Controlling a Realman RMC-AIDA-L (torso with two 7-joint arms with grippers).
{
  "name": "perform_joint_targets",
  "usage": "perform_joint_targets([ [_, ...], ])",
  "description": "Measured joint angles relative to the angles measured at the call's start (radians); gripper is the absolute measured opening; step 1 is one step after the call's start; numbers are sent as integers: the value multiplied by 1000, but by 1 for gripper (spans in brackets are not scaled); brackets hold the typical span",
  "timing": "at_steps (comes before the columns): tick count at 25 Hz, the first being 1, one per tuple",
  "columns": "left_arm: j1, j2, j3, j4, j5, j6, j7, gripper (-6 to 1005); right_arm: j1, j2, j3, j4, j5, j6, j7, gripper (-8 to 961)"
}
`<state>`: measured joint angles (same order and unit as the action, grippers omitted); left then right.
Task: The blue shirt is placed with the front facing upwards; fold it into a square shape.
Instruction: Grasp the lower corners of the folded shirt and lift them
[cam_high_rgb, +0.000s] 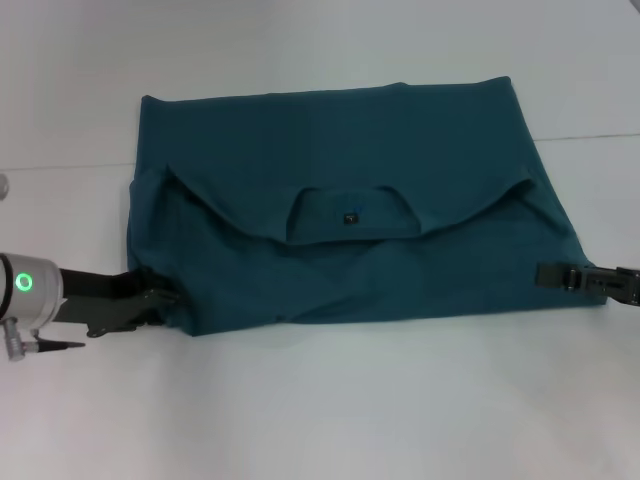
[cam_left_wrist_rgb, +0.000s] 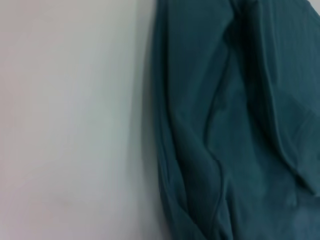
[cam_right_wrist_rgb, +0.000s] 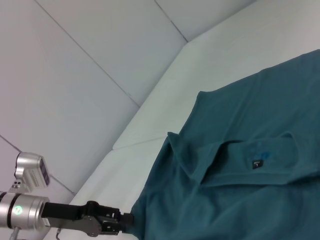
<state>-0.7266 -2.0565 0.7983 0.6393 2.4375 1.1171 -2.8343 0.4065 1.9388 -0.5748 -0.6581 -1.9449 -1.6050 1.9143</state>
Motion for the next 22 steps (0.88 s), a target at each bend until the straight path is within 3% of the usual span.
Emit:
perform_joint_targets([
  [12,-5,5,-6,-7,-1,0,-5,252,0,0,4,0,-1,1,0,722],
  [16,-1,6,-24,-11,-19,-1,3,38,0,0,4,0,-1,1,-1,720],
  [17,-1,6,-24,-11,-19,-1,3,36,0,0,4,0,-1,1,-4,720],
  [22,31,22,-182,-30,-149,83,124,26,-7,0,3,0,-2,2,-12,718],
])
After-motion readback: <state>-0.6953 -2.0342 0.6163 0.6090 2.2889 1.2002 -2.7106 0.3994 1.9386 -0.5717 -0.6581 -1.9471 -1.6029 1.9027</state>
